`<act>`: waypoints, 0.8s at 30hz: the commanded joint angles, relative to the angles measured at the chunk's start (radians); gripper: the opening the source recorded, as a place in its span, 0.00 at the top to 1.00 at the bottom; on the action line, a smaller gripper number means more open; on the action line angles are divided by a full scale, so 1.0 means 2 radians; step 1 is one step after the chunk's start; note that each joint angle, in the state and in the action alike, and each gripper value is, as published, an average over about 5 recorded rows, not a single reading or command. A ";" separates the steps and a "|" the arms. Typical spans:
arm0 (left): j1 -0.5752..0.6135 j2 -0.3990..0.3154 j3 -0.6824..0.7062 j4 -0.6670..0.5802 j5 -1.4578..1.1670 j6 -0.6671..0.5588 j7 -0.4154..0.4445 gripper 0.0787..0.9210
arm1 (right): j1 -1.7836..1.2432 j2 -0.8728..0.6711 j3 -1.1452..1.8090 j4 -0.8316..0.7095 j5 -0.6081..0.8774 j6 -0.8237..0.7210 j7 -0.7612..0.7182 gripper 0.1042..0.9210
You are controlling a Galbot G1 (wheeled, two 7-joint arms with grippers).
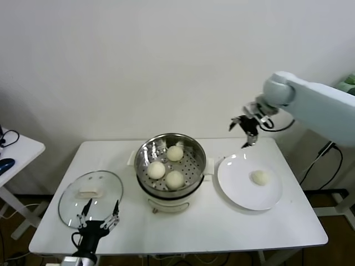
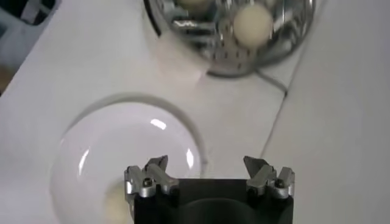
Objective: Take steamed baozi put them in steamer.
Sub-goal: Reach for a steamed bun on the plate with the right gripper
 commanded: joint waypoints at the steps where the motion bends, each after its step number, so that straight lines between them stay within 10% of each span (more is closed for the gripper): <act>1: 0.003 -0.002 0.000 -0.003 0.004 0.001 0.000 0.12 | -0.196 -0.096 0.159 -0.066 -0.089 -0.043 0.010 0.12; 11: 0.011 -0.006 -0.003 -0.006 0.010 0.002 0.000 0.12 | -0.277 -0.025 0.247 -0.153 -0.218 0.014 0.003 0.12; 24: 0.010 -0.004 -0.005 -0.004 0.014 0.004 -0.001 0.12 | -0.288 0.046 0.246 -0.197 -0.211 0.016 0.002 0.12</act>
